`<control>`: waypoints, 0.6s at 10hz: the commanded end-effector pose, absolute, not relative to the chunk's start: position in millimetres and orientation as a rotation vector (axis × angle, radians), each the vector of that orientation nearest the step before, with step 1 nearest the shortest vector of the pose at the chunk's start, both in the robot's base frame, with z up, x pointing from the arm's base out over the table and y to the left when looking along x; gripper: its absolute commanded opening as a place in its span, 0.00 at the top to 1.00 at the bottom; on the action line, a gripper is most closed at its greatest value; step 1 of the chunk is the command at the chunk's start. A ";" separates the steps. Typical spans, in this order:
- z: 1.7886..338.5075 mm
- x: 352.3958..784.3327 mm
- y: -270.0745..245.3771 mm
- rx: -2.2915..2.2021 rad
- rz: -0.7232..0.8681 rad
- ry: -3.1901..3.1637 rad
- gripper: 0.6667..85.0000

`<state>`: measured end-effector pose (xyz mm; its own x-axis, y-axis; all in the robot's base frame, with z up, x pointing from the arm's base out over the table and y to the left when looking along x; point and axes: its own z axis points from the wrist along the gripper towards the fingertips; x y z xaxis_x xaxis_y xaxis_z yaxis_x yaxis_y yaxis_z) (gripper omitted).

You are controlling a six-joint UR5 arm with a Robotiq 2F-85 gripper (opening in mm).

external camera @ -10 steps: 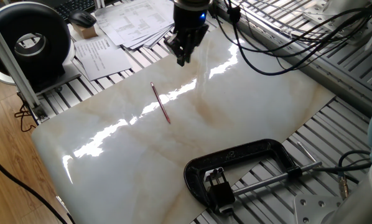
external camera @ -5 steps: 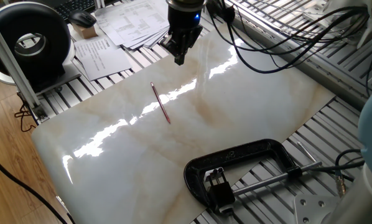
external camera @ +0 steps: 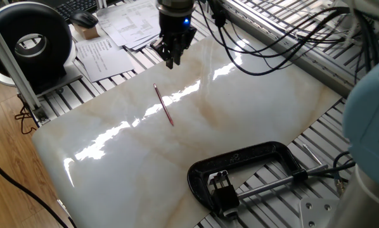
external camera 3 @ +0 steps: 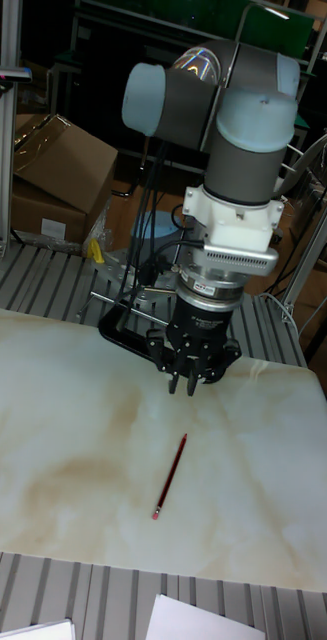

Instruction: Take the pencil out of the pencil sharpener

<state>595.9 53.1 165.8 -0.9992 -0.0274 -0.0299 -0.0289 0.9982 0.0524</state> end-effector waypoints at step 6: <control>176.7 602.2 70.5 -0.084 0.152 3.095 0.99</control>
<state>598.1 61.8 173.4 -0.9984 -0.0498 -0.0283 -0.0515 0.9966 0.0643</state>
